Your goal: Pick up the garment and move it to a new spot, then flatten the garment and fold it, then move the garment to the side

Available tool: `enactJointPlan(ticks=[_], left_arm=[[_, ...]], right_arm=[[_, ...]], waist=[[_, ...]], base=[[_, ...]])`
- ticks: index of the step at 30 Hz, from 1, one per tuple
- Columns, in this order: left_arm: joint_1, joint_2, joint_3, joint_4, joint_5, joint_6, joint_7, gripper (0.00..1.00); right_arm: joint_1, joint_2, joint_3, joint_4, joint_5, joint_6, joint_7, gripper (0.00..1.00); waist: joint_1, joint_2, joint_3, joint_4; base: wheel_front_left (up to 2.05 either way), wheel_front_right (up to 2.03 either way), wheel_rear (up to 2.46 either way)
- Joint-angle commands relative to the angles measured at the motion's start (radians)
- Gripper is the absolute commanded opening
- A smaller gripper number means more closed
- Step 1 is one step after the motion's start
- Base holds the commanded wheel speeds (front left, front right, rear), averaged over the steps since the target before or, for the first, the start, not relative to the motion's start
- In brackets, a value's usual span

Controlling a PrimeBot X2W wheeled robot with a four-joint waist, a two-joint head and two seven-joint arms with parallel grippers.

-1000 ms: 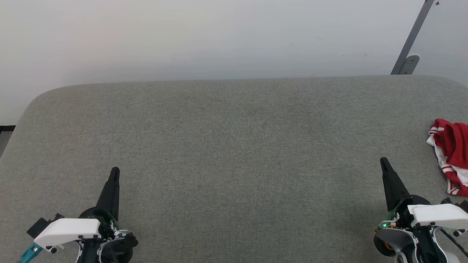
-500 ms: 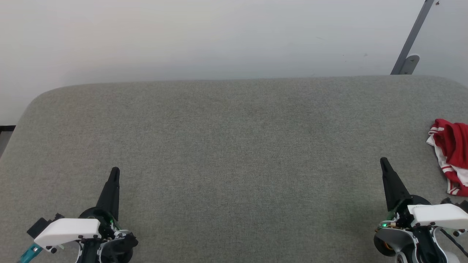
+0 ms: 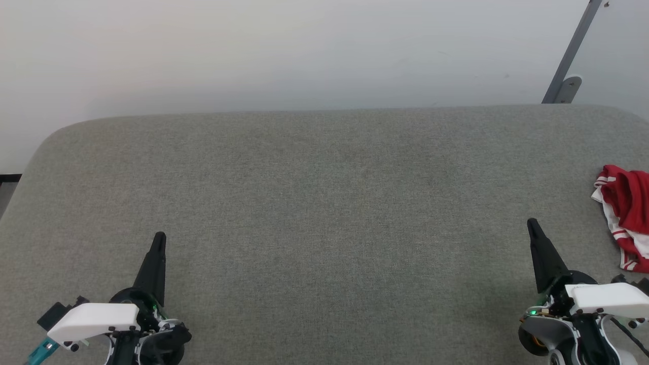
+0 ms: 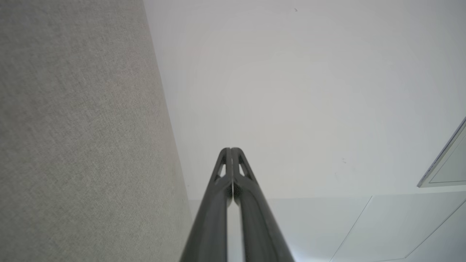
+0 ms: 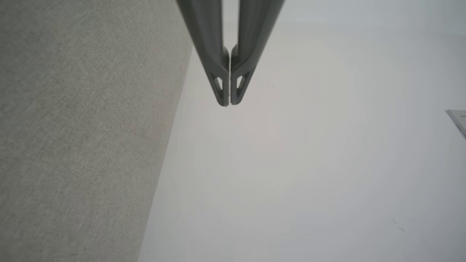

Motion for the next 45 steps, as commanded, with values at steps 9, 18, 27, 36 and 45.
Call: enactJointPlan(ticks=[9,18,27,36,45], left_arm=[[-0.013,0.001,0.000,0.000,-0.002,-0.006,0.001,0.00],[-0.013,0.001,0.000,0.000,-0.002,-0.006,0.002,0.00],[-0.013,0.001,0.000,0.000,-0.002,-0.006,0.002,0.00],[-0.013,0.001,0.000,0.000,-0.002,-0.006,0.002,0.00],[-0.013,0.001,0.000,0.000,-0.002,-0.006,0.002,0.00]], right_arm=[[-0.004,0.001,0.000,0.003,0.004,0.000,0.003,0.00],[-0.004,0.001,0.000,0.003,0.004,0.000,0.003,0.00],[-0.004,0.001,-0.001,0.003,0.004,0.000,0.002,0.00],[-0.004,0.001,0.000,0.003,0.004,0.000,0.002,0.00],[-0.004,0.001,0.000,0.003,0.004,0.000,0.002,0.00]], waist=[[-0.0001,-0.0001,0.000,0.000],[-0.0001,-0.0001,0.000,0.000],[-0.0001,-0.0001,0.000,0.000],[-0.0001,-0.0001,0.000,0.000],[-0.0001,-0.0001,0.000,0.000]], base=[[0.00,0.00,0.00],[0.00,0.00,0.00],[0.00,0.00,0.00],[0.00,0.00,0.00],[0.00,0.00,0.00]])
